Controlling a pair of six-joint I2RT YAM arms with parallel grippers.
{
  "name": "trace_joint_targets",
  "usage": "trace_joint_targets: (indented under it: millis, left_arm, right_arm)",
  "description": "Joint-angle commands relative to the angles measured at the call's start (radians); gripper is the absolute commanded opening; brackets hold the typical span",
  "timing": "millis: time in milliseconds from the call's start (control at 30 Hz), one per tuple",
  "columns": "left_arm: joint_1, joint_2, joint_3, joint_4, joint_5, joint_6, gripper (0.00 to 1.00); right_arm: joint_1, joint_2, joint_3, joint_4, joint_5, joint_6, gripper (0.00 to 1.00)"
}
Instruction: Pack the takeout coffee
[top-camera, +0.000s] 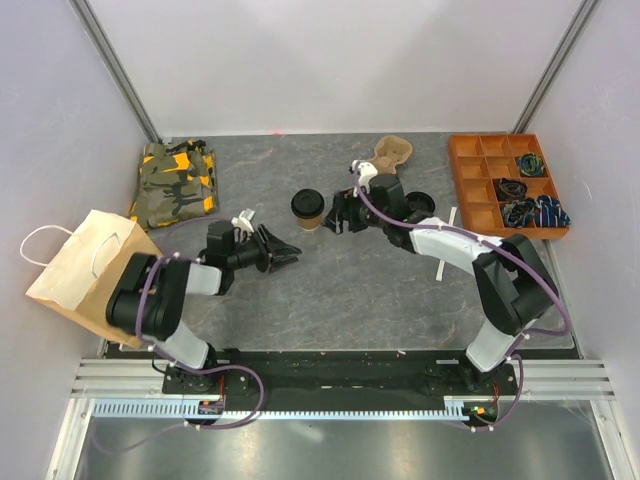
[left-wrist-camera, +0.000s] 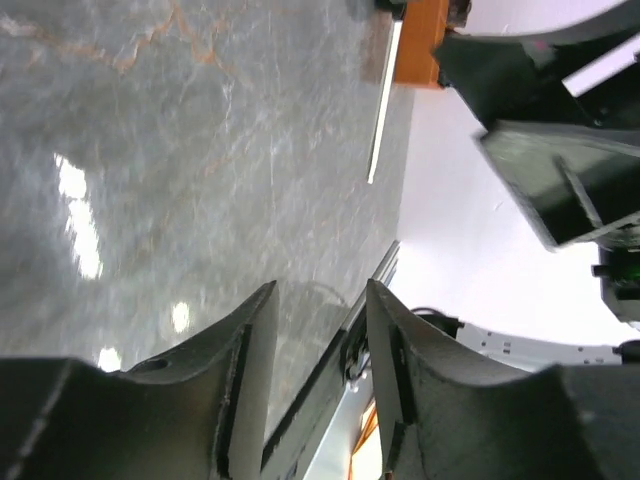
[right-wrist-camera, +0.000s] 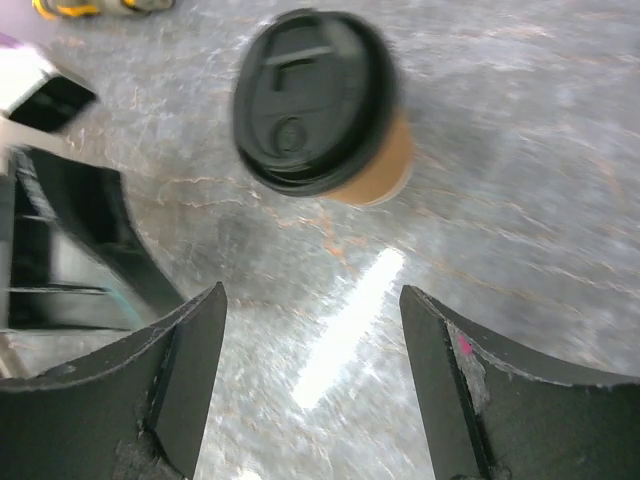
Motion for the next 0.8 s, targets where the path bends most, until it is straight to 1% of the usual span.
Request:
trace_joint_targets:
  millis: [0, 67, 167, 200, 367, 600, 767]
  left_arm:
    - [-0.066, 0.155, 0.04, 0.393, -0.056, -0.165, 0.44]
    - [-0.097, 0.225, 0.084, 0.453, -0.058, -0.169, 0.42]
    - [-0.124, 0.3, 0.14, 0.498, -0.052, -0.168, 0.37]
    - [-0.128, 0.316, 0.152, 0.519, -0.055, -0.168, 0.35]
    - [-0.132, 0.4, 0.195, 0.558, -0.082, -0.165, 0.31]
    - [-0.132, 0.446, 0.187, 0.585, -0.15, -0.189, 0.31]
    - [-0.137, 0.515, 0.215, 0.668, -0.168, -0.24, 0.3]
  right_arm:
    - [-0.073, -0.054, -0.026, -0.1, -0.081, 0.039, 0.79]
    - [-0.102, -0.062, -0.035, -0.106, -0.092, 0.039, 0.79]
    - [-0.125, -0.077, -0.047, -0.114, -0.099, 0.039, 0.79]
    - [-0.128, -0.08, -0.049, -0.115, -0.101, 0.038, 0.79]
    - [-0.137, -0.068, -0.046, -0.114, -0.11, 0.036, 0.79]
    - [-0.151, -0.03, 0.0, -0.119, -0.142, 0.029, 0.79]
    - [-0.151, -0.011, -0.001, -0.108, -0.142, 0.048, 0.79]
